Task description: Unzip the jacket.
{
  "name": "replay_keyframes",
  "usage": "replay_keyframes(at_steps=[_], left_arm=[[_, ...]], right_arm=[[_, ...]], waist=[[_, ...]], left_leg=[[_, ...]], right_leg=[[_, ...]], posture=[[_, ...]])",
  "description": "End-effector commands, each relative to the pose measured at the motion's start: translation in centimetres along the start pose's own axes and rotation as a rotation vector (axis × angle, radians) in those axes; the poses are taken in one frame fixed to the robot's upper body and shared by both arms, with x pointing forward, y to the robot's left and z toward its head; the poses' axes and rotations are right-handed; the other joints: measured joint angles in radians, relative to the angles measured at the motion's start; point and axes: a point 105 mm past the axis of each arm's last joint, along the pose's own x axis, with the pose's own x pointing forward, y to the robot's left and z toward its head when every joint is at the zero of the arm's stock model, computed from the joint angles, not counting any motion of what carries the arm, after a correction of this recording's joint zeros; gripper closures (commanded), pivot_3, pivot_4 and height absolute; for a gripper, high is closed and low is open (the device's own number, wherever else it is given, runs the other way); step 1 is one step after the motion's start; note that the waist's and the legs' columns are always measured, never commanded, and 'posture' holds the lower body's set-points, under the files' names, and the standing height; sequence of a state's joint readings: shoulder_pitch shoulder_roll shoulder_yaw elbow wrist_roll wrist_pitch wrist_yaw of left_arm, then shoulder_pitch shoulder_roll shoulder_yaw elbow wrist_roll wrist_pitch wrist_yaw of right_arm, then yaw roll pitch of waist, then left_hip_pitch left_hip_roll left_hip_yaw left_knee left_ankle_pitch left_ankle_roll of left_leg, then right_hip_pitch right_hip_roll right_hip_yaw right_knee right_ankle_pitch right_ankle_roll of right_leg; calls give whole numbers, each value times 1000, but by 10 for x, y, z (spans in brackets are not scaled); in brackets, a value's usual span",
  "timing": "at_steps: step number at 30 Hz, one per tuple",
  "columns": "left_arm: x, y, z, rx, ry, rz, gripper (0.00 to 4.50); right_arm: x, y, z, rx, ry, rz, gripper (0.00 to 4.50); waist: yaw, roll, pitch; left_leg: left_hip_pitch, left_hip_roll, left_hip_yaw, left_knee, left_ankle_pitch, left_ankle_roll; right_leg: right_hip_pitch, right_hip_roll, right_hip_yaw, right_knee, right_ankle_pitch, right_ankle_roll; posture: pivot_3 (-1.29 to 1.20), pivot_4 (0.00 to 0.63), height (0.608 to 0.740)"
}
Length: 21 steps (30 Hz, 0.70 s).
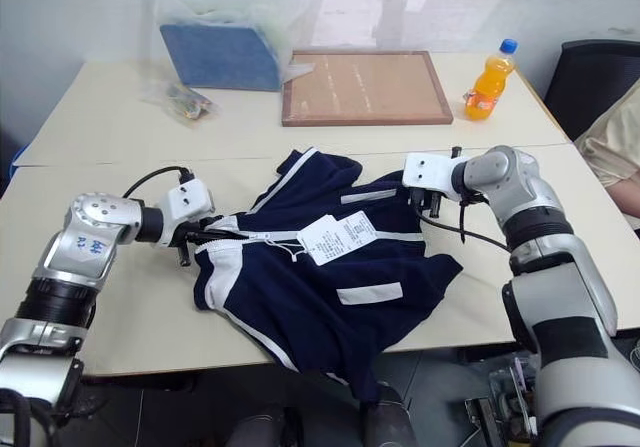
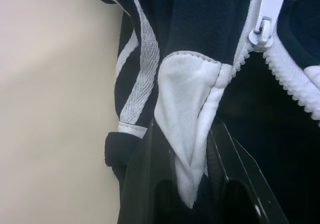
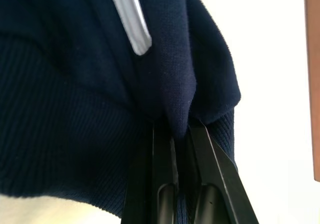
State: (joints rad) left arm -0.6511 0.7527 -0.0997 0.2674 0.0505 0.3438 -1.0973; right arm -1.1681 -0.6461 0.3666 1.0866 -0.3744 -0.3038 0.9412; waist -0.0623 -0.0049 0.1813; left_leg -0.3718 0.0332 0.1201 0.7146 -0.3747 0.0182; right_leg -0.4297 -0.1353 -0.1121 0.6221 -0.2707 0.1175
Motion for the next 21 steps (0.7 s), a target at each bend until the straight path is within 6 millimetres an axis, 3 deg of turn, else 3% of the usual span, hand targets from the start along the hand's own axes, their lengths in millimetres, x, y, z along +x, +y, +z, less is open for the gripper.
replay_keyframes(at_steps=[1,5,7,13,18,20,21], left_arm=[[4,-1,-1,4,5,-1,4144],[14,-8,5,30,-17,-50,4144],[15,-8,4,41,-13,-59,4144],[-1,-3,2,17,-29,-70,2285],[-25,4,3,20,-28,-80,630],[-45,1,18,1,-92,-149,9],[-52,-1,26,-3,-126,-181,9]], right_arm=[[-6,0,-12,9,29,0,4500],[-6,0,-15,31,30,-16,4500],[-9,0,-15,57,9,-13,3905],[-30,-4,-22,75,-31,-53,1969],[-60,-7,-13,41,-83,-161,150],[-77,3,0,-2,-118,-192,0],[-83,8,6,-18,-131,-199,0]], waist=[[3,0,0],[6,0,0],[7,0,0],[10,0,0],[8,0,0],[11,0,0],[11,0,0]], left_leg=[[0,0,0,0,0,0],[0,-1,1,0,0,0],[0,-1,1,0,0,0],[0,-1,1,0,0,0],[0,0,1,0,0,0],[0,0,1,0,0,-1],[-1,1,1,0,-1,-1]], right_leg=[[0,0,0,0,0,0],[0,0,0,0,0,0],[1,0,0,0,0,0],[1,0,-1,0,0,0],[0,0,-1,0,0,0],[-1,0,-1,0,0,0],[-1,1,-1,0,0,0]], posture=[[0,150,740],[0,150,740],[0,150,740],[0,150,740],[0,150,740],[0,150,740],[0,150,740]])
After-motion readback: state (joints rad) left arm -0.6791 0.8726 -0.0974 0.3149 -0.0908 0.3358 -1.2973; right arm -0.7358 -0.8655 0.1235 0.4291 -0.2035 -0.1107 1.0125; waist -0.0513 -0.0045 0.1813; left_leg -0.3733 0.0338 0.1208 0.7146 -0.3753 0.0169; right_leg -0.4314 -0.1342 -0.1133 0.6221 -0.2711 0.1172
